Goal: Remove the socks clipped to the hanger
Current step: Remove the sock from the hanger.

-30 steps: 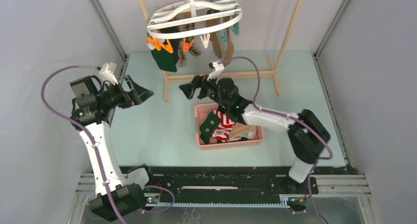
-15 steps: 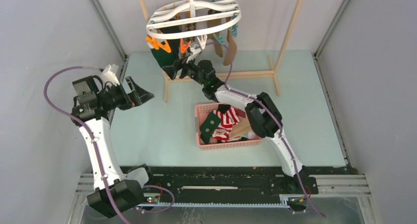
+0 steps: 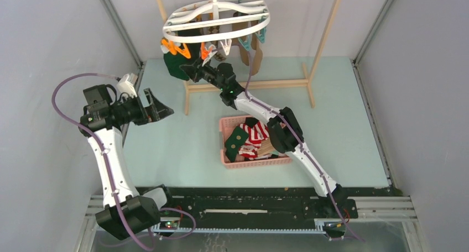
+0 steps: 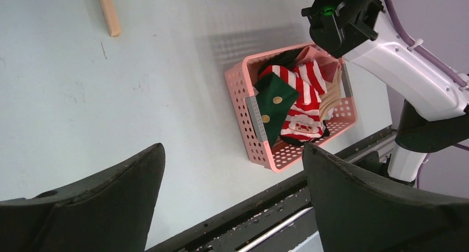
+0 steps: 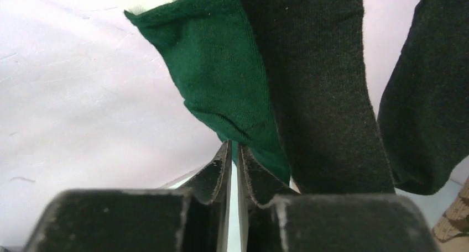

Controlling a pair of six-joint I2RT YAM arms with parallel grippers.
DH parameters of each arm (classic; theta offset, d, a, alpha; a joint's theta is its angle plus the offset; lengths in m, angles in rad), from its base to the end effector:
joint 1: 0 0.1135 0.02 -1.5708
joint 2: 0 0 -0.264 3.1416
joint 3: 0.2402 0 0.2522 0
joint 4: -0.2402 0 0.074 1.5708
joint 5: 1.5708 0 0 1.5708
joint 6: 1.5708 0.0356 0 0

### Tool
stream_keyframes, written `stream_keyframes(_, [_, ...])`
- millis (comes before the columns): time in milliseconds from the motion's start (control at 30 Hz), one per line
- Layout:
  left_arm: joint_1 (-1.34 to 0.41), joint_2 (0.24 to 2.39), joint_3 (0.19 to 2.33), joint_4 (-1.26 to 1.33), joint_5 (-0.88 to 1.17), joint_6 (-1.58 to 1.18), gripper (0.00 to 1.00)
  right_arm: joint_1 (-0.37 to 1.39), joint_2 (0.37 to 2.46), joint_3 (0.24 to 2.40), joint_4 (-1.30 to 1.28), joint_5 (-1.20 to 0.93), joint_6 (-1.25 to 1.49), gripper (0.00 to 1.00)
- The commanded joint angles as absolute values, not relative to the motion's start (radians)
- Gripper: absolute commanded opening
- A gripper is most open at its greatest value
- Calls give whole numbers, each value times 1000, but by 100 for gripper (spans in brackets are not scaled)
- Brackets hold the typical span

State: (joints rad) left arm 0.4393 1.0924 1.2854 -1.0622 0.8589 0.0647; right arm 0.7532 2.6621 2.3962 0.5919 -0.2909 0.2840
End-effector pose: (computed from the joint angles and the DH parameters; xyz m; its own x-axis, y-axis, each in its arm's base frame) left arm 0.1836 0.0565 0.3794 -0.6792 -0.2725 -0.6815 0.2088 0.8184 -0.5354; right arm 0.4371 0.4238 0.2634 -0.0149 0.3540 -0.9351 -0.8847 0.4311 0.1773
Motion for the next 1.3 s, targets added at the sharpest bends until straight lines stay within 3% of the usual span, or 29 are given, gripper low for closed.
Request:
stream_keyframes(0, [449, 1075, 1348, -1081, 864, 100, 98, 750, 2577, 2337, 649, -321, 262, 0])
stream_keyframes(400, [449, 1037, 1375, -1088, 841, 74, 94, 759, 2241, 1839, 881, -402, 314, 0])
stream_keyframes(433, [449, 1032, 1385, -1090, 842, 71, 94, 759, 2222, 1811, 878, -373, 295, 5])
stream_keyframes(500, [449, 1022, 1392, -1094, 851, 65, 94, 757, 2205, 1800, 839, -262, 276, 53])
stream_keyframes(533, [448, 1019, 1395, -1094, 852, 63, 94, 752, 2208, 1815, 813, -222, 278, 65])
stream_keyframes(733, [449, 1033, 1384, -1087, 858, 64, 95, 723, 2327, 1964, 727, -180, 285, 92])
stream_keyframes(867, [448, 1056, 1392, -1086, 856, 76, 94, 718, 2454, 2177, 627, -268, 264, 94])
stream_keyframes(1133, [448, 1077, 1406, -1101, 854, 118, 94, 716, 2631, 2466, 603, -421, 315, 87])
stream_keyframes(1267, [449, 1080, 1409, -1104, 859, 118, 94, 724, 2633, 2469, 639, -438, 314, 76])
